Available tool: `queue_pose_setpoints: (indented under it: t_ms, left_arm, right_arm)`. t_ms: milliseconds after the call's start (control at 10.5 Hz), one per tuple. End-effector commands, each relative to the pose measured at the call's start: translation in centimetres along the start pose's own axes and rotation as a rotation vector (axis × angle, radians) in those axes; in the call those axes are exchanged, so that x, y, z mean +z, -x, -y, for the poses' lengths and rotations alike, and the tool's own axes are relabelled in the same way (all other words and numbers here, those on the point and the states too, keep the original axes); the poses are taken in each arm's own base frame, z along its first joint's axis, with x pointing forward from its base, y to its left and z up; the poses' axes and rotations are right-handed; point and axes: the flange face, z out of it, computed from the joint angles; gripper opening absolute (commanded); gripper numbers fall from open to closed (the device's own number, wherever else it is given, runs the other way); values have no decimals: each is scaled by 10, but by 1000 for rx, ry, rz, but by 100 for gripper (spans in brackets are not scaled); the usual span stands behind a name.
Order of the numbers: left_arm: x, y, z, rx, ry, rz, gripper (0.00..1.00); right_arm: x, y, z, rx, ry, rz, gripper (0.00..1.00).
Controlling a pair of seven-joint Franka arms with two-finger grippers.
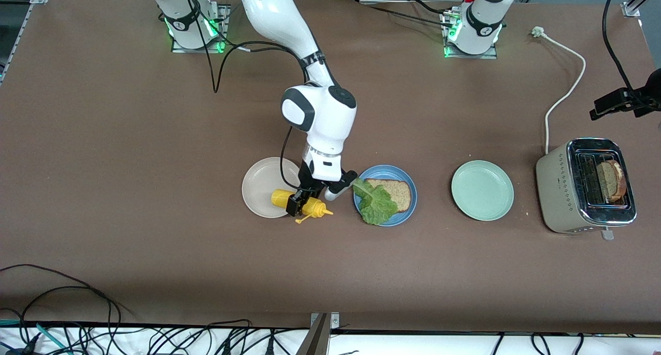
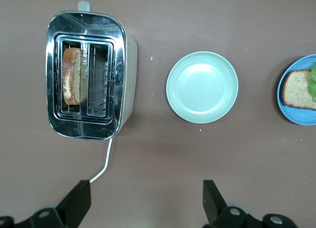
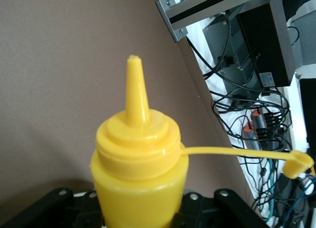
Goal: Make sandwich in blue plate with both arms
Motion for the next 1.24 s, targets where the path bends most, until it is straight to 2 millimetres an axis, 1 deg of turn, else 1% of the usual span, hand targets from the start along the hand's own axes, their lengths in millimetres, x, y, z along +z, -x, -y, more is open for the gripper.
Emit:
queue_pose_setpoints:
  t_ms: [0,95,191,286,477,572,668,763,859,954,1049,1145]
  left_arm:
    - [-5,-1,1,-6,7,4,100]
    - [-6,-1,1,-6,7,3,100]
    - [-5,-1,1,-6,7,4,100]
    - [-5,-1,2,-7,8,5,100]
    - [-5,-1,1,-7,9,4,100]
    - [-5,-1,2,-7,8,5,100]
    - [-5,-1,2,-7,8,5,100]
    - [-5,-2,1,-7,9,4,100]
    - [-4,-2,1,-7,9,6,100]
    - [-4,-2,1,-7,9,8,100]
    - [-4,-2,1,-7,9,8,100]
    - [-4,-2,1,-7,9,6,100]
  right_arm:
    - [2,-7,25,-85,127,13,16]
    - [0,-9,32,-103,147,-6,16]
    - [-3,-11,45,-123,153,-15,16]
    - [-10,-13,56,-99,154,-29,16]
    - [-27,-19,92,-87,152,-77,16]
    - [-31,-21,108,-114,157,-118,19]
    - [-28,-22,116,-117,161,-134,21]
    - [-25,-21,119,-120,161,-132,20]
    - [-23,-20,122,-127,166,-130,15]
    - [-23,-19,126,-142,176,-127,4]
    - [-22,-18,128,-161,193,-124,0]
    - [-18,-15,141,-206,218,-119,0]
